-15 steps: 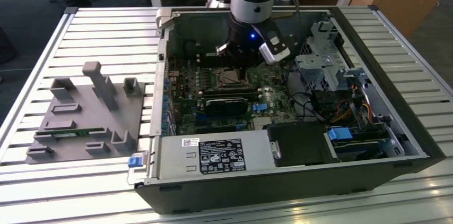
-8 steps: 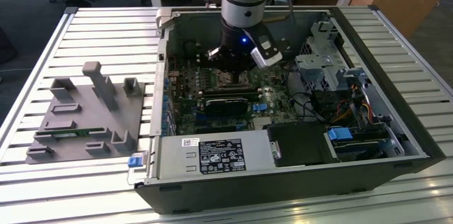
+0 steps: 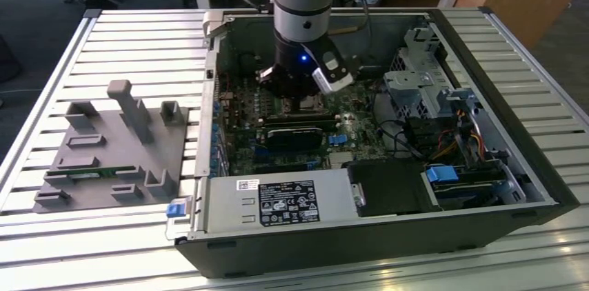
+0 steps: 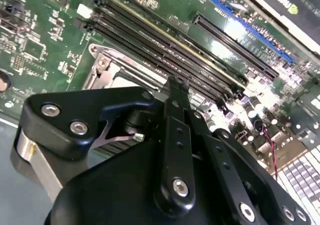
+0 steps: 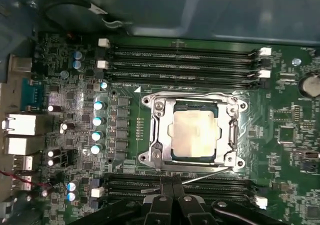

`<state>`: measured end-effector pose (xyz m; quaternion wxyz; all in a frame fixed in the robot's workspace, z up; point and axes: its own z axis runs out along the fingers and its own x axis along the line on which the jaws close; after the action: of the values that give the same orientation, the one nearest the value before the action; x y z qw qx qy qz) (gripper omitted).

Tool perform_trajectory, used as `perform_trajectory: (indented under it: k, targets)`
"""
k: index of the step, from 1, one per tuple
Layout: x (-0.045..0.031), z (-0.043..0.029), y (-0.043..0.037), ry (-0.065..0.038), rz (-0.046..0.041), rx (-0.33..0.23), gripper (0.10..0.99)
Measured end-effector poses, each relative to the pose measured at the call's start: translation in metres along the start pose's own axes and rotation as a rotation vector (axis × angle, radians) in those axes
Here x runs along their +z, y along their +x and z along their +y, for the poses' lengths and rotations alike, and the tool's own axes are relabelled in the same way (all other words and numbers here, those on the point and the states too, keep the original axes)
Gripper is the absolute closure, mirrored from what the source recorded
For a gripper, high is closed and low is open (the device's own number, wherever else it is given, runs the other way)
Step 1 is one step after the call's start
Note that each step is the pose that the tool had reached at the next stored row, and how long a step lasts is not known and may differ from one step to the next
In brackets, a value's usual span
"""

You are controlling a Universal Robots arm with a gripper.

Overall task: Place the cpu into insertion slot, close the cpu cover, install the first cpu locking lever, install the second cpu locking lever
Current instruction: 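Install the second cpu locking lever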

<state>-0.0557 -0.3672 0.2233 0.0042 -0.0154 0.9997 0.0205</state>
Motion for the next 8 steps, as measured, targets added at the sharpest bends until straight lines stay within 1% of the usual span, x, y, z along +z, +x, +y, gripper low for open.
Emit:
perform_trajectory:
  k: [3, 4, 5, 6, 8]
  targets:
    - [0.0046, -0.0005, 0.0007, -0.001, 0.0002, -0.001, 0.98]
    - [0.0051, -0.0012, 0.0008, -0.002, 0.0003, -0.001, 0.98]
    - [0.0053, -0.0023, 0.0009, -0.007, 0.0001, -0.001, 0.98]
    - [0.0053, -0.0037, 0.0012, -0.015, -0.0002, -0.001, 0.98]
    - [0.0052, -0.0057, 0.002, -0.039, -0.0009, -0.001, 0.98]
